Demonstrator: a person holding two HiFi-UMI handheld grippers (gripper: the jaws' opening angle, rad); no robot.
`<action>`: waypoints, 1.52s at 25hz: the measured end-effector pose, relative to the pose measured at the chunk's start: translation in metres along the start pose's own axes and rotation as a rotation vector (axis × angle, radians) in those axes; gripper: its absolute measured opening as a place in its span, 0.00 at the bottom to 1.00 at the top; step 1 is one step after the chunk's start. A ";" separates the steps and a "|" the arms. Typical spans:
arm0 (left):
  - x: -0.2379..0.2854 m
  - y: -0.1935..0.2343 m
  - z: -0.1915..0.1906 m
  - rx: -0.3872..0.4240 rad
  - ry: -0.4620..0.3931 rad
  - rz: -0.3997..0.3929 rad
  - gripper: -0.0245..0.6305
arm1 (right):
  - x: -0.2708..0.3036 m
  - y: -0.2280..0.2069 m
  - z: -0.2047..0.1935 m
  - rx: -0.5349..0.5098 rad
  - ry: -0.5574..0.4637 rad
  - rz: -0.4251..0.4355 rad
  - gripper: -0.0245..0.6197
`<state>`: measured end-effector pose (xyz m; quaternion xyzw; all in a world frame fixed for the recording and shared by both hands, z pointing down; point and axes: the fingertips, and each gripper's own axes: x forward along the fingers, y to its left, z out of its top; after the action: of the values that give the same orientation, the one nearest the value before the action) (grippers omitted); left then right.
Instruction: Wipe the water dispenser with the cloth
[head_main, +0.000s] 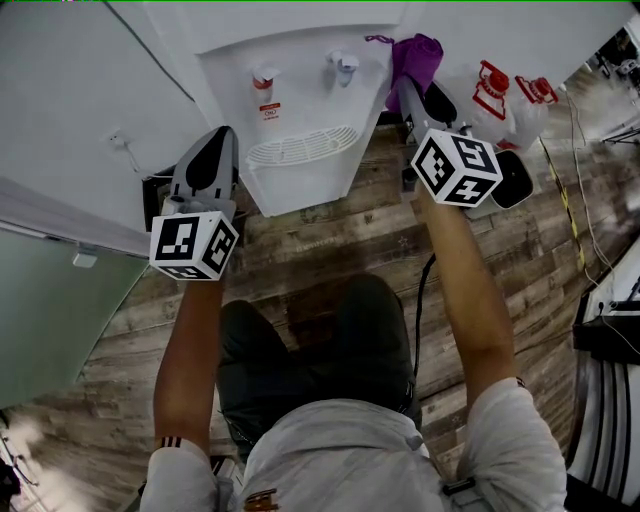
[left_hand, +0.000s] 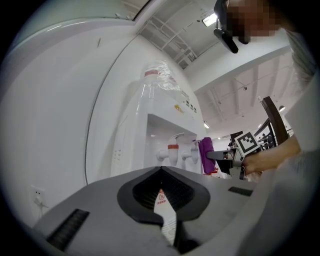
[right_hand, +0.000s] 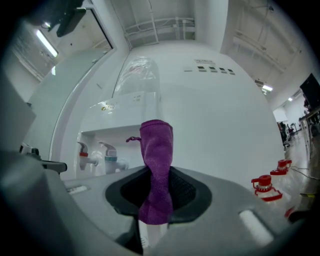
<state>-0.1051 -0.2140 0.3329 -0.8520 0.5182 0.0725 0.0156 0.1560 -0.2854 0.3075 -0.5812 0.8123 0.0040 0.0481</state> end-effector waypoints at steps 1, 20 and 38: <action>-0.001 0.001 -0.001 0.002 -0.002 0.000 0.04 | -0.001 -0.002 -0.001 -0.007 0.000 -0.003 0.19; -0.032 0.036 -0.041 -0.005 0.003 0.063 0.04 | -0.042 0.191 -0.057 0.072 -0.048 0.269 0.19; -0.039 0.057 -0.074 -0.017 -0.013 0.078 0.04 | 0.025 0.273 -0.122 0.059 0.018 0.336 0.19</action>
<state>-0.1647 -0.2137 0.4145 -0.8307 0.5504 0.0833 0.0090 -0.1193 -0.2278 0.4136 -0.4356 0.8982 -0.0169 0.0564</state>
